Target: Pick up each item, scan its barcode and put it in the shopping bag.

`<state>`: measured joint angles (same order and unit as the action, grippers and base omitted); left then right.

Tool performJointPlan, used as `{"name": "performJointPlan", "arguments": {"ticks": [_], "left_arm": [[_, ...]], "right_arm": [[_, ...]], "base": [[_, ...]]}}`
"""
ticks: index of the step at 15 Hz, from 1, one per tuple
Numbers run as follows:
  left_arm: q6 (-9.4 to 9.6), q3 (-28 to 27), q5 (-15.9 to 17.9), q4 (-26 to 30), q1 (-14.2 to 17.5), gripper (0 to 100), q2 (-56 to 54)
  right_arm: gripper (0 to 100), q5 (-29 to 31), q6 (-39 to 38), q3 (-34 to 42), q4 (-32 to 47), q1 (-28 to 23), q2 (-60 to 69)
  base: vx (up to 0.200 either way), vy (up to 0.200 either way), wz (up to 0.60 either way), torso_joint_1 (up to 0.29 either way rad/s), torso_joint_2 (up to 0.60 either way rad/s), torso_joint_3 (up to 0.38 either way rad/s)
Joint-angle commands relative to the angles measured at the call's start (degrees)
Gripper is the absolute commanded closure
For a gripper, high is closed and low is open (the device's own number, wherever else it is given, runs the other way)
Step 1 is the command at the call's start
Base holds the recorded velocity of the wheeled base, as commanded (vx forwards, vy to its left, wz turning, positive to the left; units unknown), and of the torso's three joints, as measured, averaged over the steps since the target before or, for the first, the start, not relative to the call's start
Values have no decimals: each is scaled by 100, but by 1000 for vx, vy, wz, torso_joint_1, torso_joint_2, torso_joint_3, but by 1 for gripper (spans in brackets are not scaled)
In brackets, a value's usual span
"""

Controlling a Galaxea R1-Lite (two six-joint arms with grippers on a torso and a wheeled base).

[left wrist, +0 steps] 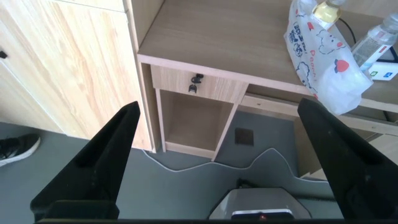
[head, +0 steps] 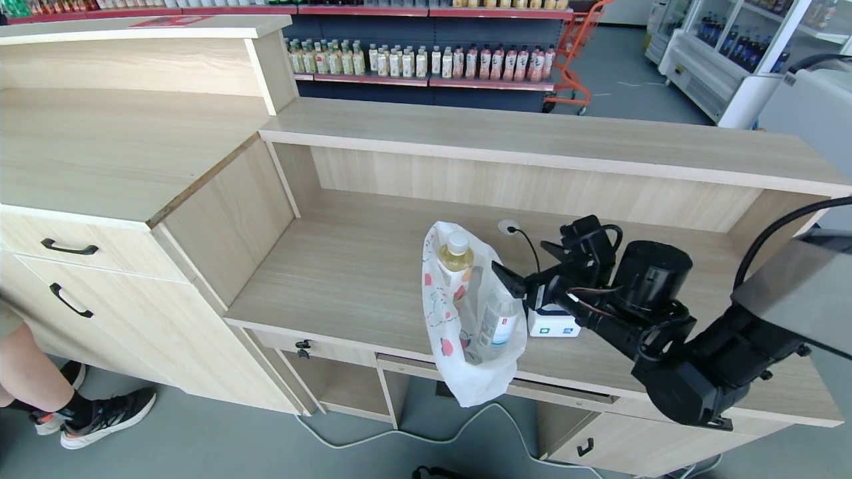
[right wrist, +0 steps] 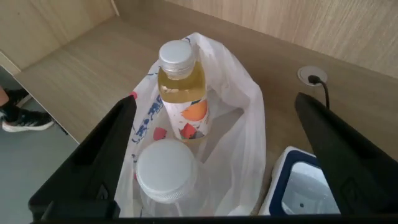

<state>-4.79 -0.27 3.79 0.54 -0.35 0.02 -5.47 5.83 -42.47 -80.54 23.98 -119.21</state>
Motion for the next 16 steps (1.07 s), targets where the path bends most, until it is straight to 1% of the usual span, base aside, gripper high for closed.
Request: {"name": "performJointPlan", "arguments": {"ticks": [1, 2, 3, 4, 6, 7, 8, 9, 10, 11, 12, 13, 14, 16], "left_arm": [[-4, 0, -1, -1, 0, 0, -2], [-4, 0, -1, -1, 0, 0, -2], [-4, 0, -1, -1, 0, 0, -2], [-4, 0, -1, -1, 0, 0, -2], [-4, 0, -1, -1, 0, 0, -2], [-4, 0, -1, -1, 0, 0, -2], [-4, 0, -1, -1, 0, 0, -2], [-4, 0, -1, -1, 0, 0, -2], [-4, 0, -1, -1, 0, 0, -2], [-4, 0, -1, -1, 0, 0, -2], [-4, 0, -1, -1, 0, 0, -2], [-4, 0, -1, -1, 0, 0, -2], [-4, 0, -1, -1, 0, 0, -2], [-4, 0, -1, -1, 0, 0, -2]], "right_arm": [[0, 2, 68, 609, 171, -113, 970], [0, 2, 235, 986, 171, -280, 1234], [0, -15, 964, 1523, 162, -587, 1656], [0, -15, 1254, 1734, 109, -781, 1796], [0, 2, 1333, 1795, 162, -1027, 2077], [0, 29, 1386, 1821, 267, -1264, 2367], [0, 38, 1465, 1821, 381, -1370, 2508], [0, 134, 2019, 1830, 891, -1809, 2912], [0, 108, 2274, 1813, 1313, -2161, 3211], [0, 117, 2274, 1795, 1612, -2292, 3396], [0, 161, 2203, 1769, 2069, -2486, 3756], [0, 161, 2151, 1777, 2201, -2565, 3879], [0, 143, 1773, 1813, 2675, -2785, 4319], [0, 231, 797, 2032, 3071, -3092, 4995]], "base": [[0, 0, 0, 0, 0, 0], [0, 0, 0, 0, 0, 0], [0, 0, 0, 0, 0, 0], [0, 0, 0, 0, 0, 0], [0, 0, 0, 0, 0, 0], [0, 0, 0, 0, 0, 0], [0, 0, 0, 0, 0, 0], [0, 0, 0, 0, 0, 0], [0, 0, -600, 2, 2, 2], [0, 0, -600, 7, 7, 2], [0, 0, -600, -2, 2, 7], [0, 0, -600, 2, 2, 7], [0, 0, -600, 7, 7, 7], [0, 0, 0, 0, 0, 0]]}}
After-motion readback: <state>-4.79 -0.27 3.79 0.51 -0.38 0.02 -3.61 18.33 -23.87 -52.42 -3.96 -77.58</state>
